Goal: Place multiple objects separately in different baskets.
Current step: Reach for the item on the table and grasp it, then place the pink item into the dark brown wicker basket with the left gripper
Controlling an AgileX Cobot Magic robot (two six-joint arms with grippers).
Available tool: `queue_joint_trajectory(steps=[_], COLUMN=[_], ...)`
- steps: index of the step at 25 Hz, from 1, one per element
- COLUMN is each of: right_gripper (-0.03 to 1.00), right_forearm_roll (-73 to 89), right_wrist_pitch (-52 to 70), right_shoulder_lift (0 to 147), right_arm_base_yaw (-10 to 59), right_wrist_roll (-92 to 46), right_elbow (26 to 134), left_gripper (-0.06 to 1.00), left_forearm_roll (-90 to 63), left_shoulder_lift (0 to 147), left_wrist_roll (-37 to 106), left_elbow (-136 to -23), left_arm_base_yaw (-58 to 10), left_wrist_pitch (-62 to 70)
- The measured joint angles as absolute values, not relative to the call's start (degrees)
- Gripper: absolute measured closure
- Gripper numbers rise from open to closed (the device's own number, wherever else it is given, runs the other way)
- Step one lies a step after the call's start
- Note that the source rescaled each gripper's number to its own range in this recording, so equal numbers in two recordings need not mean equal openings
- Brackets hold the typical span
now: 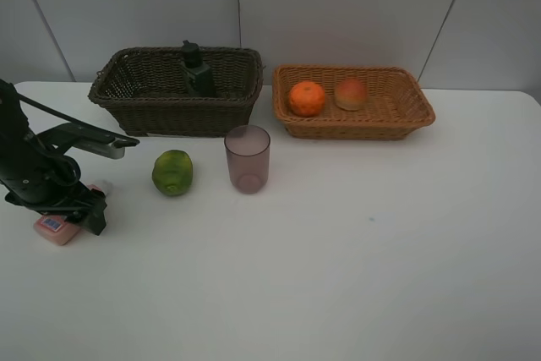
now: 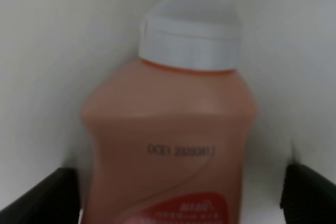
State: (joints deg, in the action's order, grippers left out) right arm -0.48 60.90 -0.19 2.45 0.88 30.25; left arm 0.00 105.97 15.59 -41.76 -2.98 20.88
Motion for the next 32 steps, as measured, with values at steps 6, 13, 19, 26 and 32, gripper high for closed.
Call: queue_joint_trajectory(steps=[6, 13, 19, 26, 32], right_gripper=[-0.03, -0.03, -0.03, -0.03, -0.03], right_forearm_roll=[-0.5, -0.5, -0.5, -0.5, -0.5], right_wrist_pitch=[60.9, 60.9, 60.9, 60.9, 60.9], right_shoulder_lift=[-0.2, -0.2, -0.2, -0.2, -0.2], right_arm_base_yaw=[2.4, 2.4, 2.4, 2.4, 2.4], right_wrist_roll=[0.9, 0.9, 0.9, 0.9, 0.9], right_elbow=[30.2, 30.2, 30.2, 30.2, 30.2], left_gripper=[0.00, 0.28, 0.28, 0.28, 0.28], left_forearm_roll=[0.0, 0.0, 0.0, 0.0, 0.0], left_shoulder_lift=[106.2, 106.2, 106.2, 106.2, 106.2], left_wrist_roll=[15.6, 15.6, 15.6, 15.6, 15.6], left_elbow=[-41.8, -41.8, -41.8, -41.8, -41.8], left_arm_base_yaw=[-3.0, -3.0, -3.0, -3.0, -3.0], left_wrist_pitch=[20.7, 20.7, 20.7, 20.6, 20.6])
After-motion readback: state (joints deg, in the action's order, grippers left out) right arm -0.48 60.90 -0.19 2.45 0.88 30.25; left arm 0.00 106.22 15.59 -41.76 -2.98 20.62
